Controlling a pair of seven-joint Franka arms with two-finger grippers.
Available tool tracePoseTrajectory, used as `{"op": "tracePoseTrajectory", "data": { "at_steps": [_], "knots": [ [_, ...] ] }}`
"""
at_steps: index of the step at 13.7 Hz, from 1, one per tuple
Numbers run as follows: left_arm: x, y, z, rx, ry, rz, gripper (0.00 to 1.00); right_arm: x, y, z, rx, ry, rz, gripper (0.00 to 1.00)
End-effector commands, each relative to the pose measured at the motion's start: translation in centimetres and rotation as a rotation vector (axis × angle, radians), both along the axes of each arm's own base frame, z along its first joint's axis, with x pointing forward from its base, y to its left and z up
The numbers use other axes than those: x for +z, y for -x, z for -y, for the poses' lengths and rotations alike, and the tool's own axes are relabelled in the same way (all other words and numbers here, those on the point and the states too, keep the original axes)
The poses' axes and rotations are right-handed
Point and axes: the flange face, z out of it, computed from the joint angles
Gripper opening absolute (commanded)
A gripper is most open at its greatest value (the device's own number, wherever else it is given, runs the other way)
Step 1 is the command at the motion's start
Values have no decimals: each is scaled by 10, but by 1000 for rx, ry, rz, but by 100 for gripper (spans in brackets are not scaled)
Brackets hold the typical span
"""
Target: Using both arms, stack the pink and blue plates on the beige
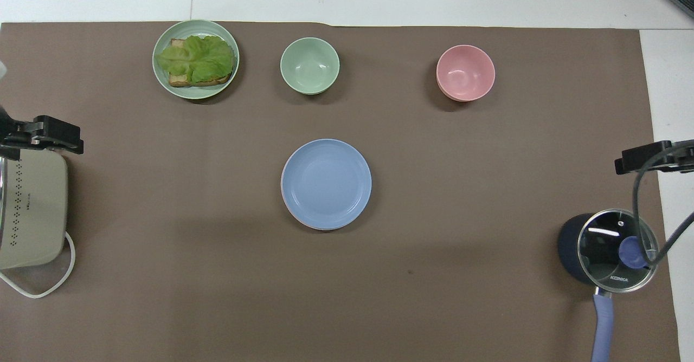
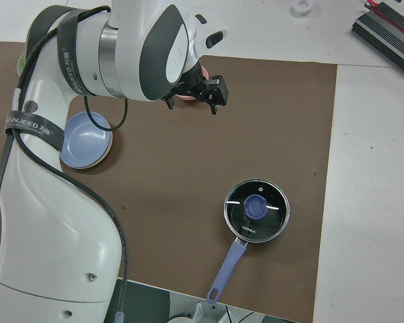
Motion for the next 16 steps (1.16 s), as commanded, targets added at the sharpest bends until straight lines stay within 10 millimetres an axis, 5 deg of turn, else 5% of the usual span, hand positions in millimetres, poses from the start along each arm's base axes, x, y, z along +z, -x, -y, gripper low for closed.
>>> {"op": "tracePoseTrajectory", "data": {
  "at_steps": [1, 16],
  "knots": [
    [6, 3, -3, -1, 3, 2, 100, 1, 10, -2, 35, 22, -1, 100],
    [6, 3, -3, 0, 3, 0, 100, 8, 3, -3, -12, 25, -1, 100]
  ]
}}
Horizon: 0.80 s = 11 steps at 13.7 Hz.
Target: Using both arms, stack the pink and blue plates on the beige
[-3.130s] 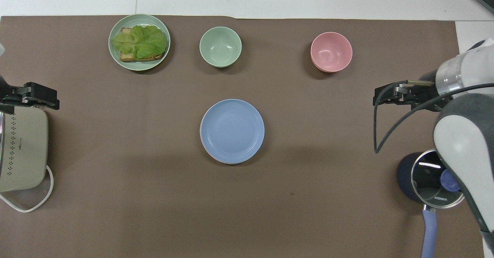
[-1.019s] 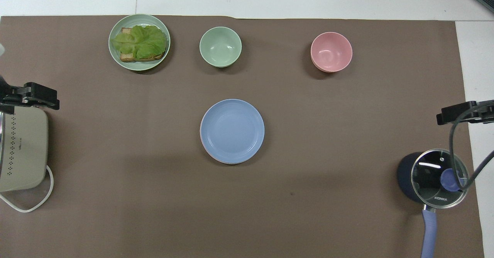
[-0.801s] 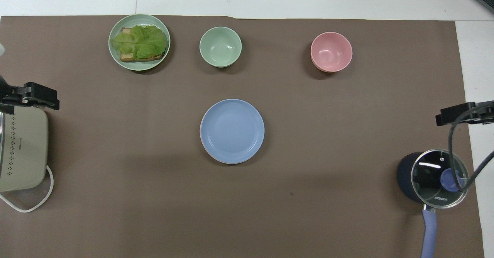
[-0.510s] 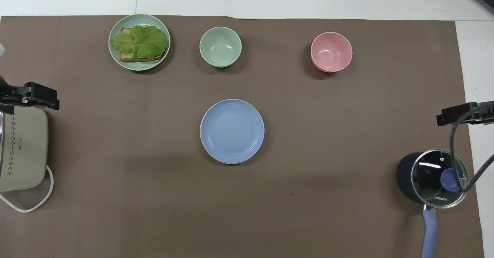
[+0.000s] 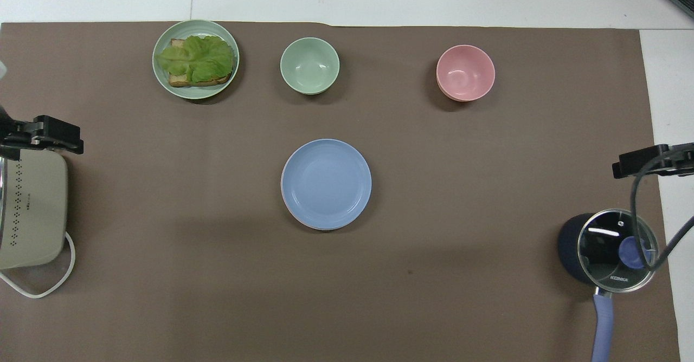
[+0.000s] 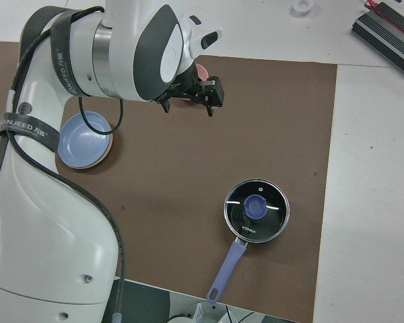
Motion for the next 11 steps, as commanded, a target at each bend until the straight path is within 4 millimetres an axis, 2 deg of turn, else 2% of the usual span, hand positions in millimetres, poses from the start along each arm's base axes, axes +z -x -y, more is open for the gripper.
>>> {"op": "tracePoseTrajectory", "data": {
  "at_steps": [1, 11],
  "knots": [
    [6, 3, -3, 0, 3, 2, 100, 4, 0, 2, -18, 24, 10, 100],
    [6, 3, -3, -1, 3, 0, 100, 2, 2, 5, -13, 24, -4, 100]
  ]
}}
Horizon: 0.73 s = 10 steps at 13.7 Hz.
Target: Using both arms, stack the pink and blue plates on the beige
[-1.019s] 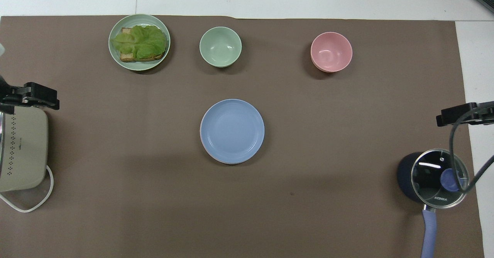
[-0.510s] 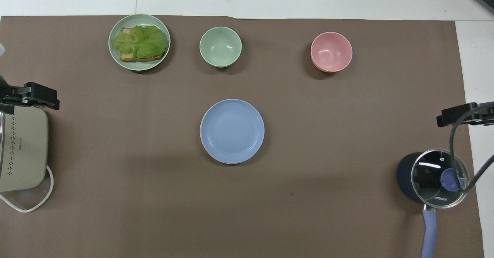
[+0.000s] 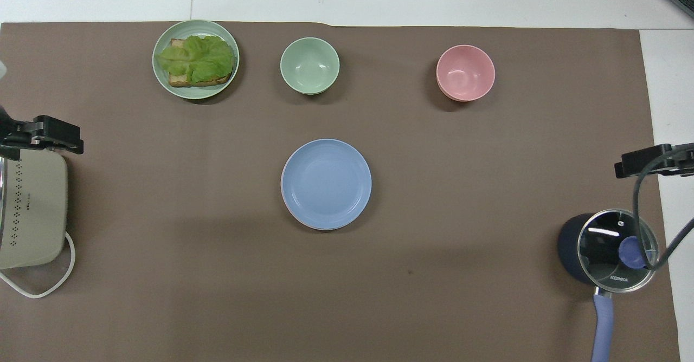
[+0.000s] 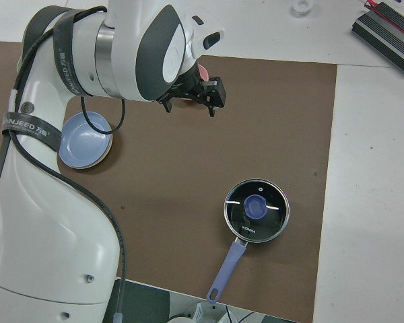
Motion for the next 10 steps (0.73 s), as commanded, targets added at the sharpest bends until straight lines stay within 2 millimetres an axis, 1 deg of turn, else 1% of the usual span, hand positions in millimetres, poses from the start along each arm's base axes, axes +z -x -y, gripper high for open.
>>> {"op": "tracePoseTrajectory", "data": {
  "at_steps": [1, 10],
  "knots": [
    [6, 3, -3, -1, 3, 0, 100, 2, 2, 2, -8, 23, -4, 100],
    [6, 3, -3, -1, 3, 2, 100, 1, 4, 2, -8, 22, -7, 100]
  ]
}}
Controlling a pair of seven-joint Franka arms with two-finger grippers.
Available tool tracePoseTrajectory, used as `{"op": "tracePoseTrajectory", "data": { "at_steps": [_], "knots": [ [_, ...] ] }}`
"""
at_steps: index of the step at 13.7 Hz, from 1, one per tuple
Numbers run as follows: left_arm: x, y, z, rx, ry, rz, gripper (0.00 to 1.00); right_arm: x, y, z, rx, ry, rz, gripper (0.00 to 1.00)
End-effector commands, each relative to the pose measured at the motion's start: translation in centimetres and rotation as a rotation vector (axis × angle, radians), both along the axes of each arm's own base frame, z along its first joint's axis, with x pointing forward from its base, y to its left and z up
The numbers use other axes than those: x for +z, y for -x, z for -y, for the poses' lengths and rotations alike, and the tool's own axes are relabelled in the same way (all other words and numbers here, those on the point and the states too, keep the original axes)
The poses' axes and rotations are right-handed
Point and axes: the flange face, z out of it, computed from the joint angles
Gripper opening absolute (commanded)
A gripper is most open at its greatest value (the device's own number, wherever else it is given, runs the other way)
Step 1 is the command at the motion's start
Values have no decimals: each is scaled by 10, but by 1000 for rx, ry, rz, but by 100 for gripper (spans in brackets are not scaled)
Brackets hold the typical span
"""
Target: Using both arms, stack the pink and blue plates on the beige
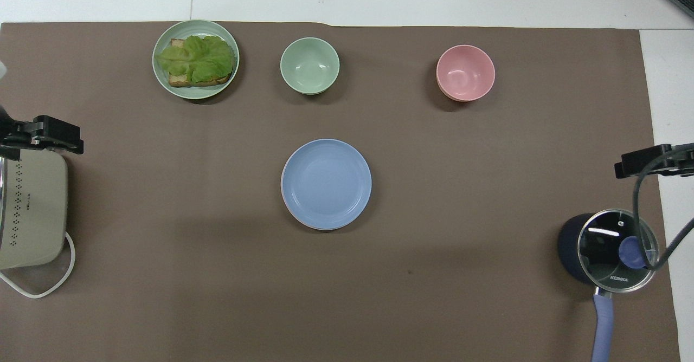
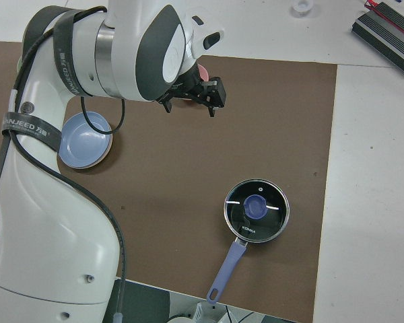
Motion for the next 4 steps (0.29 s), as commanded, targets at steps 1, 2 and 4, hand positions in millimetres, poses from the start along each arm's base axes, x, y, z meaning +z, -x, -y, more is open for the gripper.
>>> {"op": "tracePoseTrajectory", "data": {
  "at_steps": [1, 2, 4],
  "knots": [
    [6, 3, -3, -1, 3, 0, 100, 1, 3, 2, -8, 22, -6, 100],
    [6, 3, -3, -1, 3, 0, 100, 2, 4, 2, -8, 22, -6, 100],
    [6, 3, -3, -1, 3, 2, 100, 1, 4, 2, -8, 20, -8, 100]
  ]
}}
